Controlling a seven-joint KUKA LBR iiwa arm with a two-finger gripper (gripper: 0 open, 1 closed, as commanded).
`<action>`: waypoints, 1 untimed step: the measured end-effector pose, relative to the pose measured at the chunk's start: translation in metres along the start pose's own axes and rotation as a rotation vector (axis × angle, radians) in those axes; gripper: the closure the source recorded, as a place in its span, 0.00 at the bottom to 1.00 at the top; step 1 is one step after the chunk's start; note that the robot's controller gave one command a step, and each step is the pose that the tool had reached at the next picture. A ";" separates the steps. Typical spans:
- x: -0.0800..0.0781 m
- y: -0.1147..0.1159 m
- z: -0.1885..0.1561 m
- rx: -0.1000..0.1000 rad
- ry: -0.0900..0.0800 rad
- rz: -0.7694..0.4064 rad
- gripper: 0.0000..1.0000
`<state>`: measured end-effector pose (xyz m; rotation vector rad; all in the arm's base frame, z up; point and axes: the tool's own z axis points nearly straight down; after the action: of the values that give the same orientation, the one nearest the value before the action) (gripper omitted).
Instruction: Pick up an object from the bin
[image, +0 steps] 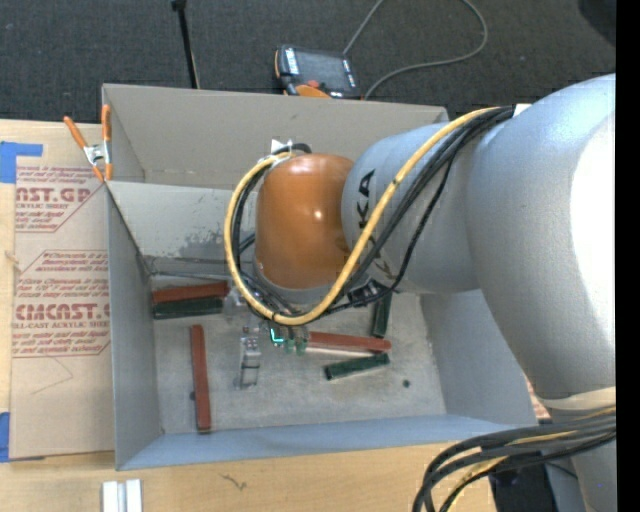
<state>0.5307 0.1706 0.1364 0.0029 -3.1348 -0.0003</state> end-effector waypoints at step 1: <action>-0.049 -0.095 0.061 0.003 -0.006 -0.163 0.00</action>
Offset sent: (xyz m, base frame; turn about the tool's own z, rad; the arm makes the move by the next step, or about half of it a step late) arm 0.0480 -0.0903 -0.0587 -0.1674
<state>0.5791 0.0759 0.0748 0.2581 -3.1304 0.0042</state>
